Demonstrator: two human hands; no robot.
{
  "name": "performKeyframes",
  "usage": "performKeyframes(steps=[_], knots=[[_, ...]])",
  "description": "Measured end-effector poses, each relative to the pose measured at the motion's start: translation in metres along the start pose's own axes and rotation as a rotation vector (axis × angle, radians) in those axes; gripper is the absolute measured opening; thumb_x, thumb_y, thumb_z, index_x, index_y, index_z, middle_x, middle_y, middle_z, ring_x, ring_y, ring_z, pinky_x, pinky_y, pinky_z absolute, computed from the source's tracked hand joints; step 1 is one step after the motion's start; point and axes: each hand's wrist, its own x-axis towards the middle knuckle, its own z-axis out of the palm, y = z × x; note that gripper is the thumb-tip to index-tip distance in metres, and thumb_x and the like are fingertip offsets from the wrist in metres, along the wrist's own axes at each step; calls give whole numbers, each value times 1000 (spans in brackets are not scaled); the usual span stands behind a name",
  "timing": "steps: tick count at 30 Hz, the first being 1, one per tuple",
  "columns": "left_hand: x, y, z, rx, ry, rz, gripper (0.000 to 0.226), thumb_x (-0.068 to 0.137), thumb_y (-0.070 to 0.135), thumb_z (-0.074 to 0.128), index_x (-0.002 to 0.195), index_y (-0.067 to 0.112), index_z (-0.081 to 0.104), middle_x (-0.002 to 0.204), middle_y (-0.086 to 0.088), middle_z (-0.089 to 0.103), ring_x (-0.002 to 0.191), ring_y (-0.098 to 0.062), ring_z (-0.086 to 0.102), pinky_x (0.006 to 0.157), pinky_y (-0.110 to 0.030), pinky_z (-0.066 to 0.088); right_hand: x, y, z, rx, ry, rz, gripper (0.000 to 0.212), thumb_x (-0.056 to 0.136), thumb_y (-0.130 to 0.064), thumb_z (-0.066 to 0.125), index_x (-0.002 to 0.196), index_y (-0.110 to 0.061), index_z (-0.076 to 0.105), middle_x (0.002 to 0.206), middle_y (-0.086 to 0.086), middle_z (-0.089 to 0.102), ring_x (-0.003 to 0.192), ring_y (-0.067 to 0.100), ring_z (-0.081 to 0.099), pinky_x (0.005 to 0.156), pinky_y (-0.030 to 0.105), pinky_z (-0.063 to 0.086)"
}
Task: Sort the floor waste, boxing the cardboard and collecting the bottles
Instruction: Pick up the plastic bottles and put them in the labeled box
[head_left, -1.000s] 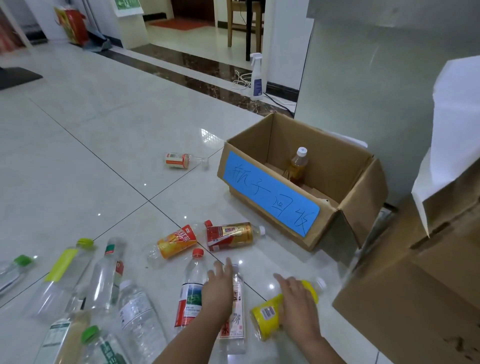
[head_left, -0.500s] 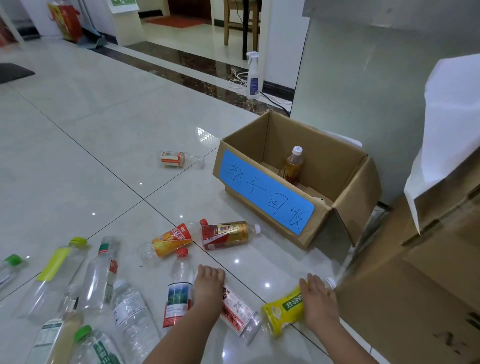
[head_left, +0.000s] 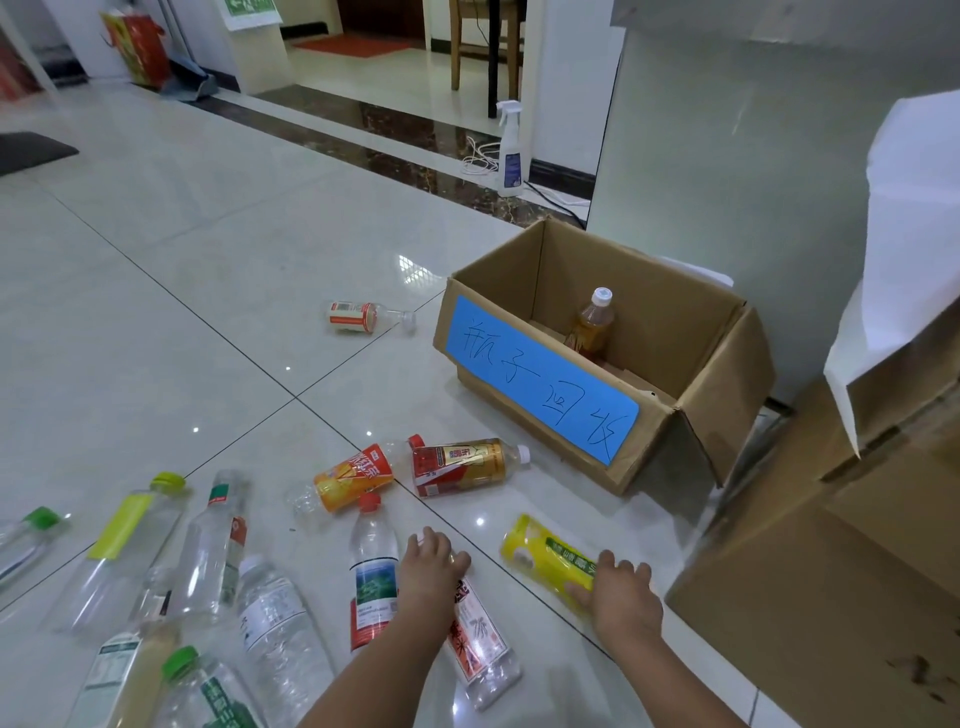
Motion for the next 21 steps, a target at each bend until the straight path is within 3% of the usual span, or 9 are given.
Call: performKeyframes(steps=[4,7,13,18,21], knots=[[2,1,3,-52,1,-6,74,89,26,63,149,21,21,159,-20,9,148,-38,-1,120,-49,5,-9,3,11,138,-193,104,85,73,-71,57,133,-18,32,135,3,43,129,24,39,97,37,40],[4,2,4,-155,3,-50,69,90,26,61,149,22,24,158,-19,13,148,-38,0,121,-48,8,-15,11,23,327,-296,165,98,63,-61,73,135,-15,25,135,6,41,125,26,47,99,35,44],[2,0,10,-296,-7,-157,55,91,26,56,140,21,33,147,-19,35,141,-40,23,117,-46,23,-21,17,10,580,-240,88,67,72,-51,73,118,-29,30,103,-4,58,94,22,59,76,26,44],[-10,-11,-2,-284,-57,-134,70,84,24,66,144,21,28,147,-12,34,136,-34,34,114,-56,22,-40,11,-19,638,-212,-26,62,57,-65,69,108,-44,39,95,-11,66,88,14,65,74,25,51],[-20,-30,-24,-262,-66,-5,89,76,26,75,148,19,23,146,-8,38,133,-29,39,112,-54,26,-49,10,-44,713,-140,-118,57,58,-64,70,103,-42,43,87,-8,69,80,10,67,71,25,55]])
